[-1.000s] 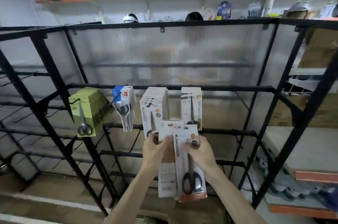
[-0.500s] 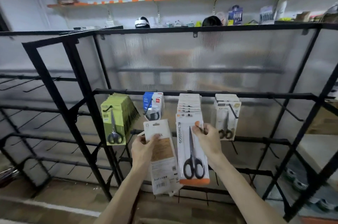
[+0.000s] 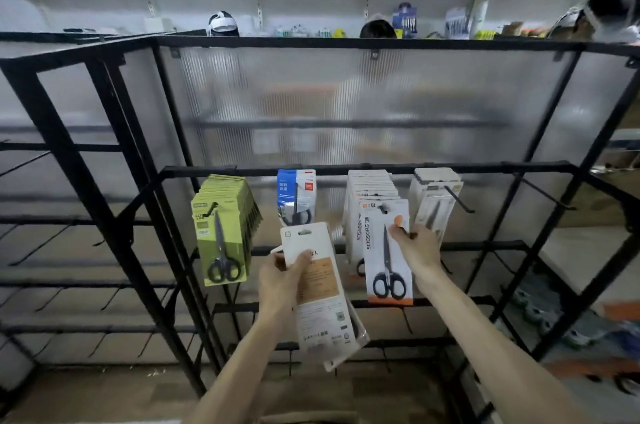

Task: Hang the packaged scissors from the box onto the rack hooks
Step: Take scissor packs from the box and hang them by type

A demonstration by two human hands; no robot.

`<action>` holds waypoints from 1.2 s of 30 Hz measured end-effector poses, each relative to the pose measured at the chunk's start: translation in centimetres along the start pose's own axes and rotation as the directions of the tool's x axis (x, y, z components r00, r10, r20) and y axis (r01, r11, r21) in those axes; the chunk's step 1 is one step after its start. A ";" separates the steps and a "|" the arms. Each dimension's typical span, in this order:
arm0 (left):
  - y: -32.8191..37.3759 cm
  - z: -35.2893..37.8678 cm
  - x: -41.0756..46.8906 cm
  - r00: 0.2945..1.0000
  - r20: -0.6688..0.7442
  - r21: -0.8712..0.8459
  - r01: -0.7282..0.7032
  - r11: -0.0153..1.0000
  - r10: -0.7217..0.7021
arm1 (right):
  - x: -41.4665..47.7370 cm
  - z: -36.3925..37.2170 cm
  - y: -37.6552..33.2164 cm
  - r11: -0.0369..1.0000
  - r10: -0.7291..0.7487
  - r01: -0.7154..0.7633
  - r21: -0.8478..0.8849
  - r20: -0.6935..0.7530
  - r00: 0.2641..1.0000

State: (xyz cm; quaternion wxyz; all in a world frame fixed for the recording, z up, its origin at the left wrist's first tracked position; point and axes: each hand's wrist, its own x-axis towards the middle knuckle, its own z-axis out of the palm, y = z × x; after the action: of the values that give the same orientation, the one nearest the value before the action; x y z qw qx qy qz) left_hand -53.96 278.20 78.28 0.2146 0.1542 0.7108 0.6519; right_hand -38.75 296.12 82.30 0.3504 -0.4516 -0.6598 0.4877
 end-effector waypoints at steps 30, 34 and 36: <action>1.6 -1.8 -0.2 0.983 0.171 0.036 -0.072 0.997 0.065 | -9.1 2.9 -0.9 0.975 0.056 -0.067 0.212 0.058 0.997; 2.1 -1.0 -0.6 0.963 0.261 0.029 -0.082 0.996 0.071 | -10.9 4.5 -1.6 0.984 0.030 -0.049 0.169 0.112 0.993; 2.2 -0.5 -0.9 0.956 0.276 0.048 -0.119 0.992 0.102 | -11.7 5.4 -1.6 0.995 -0.013 0.002 0.101 0.106 0.994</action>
State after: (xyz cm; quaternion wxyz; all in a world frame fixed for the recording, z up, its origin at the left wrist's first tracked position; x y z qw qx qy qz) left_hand -53.59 277.56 80.55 0.2686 0.2887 0.6852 0.6123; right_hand -39.96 283.21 82.04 0.3388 -0.4043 -0.6538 0.5425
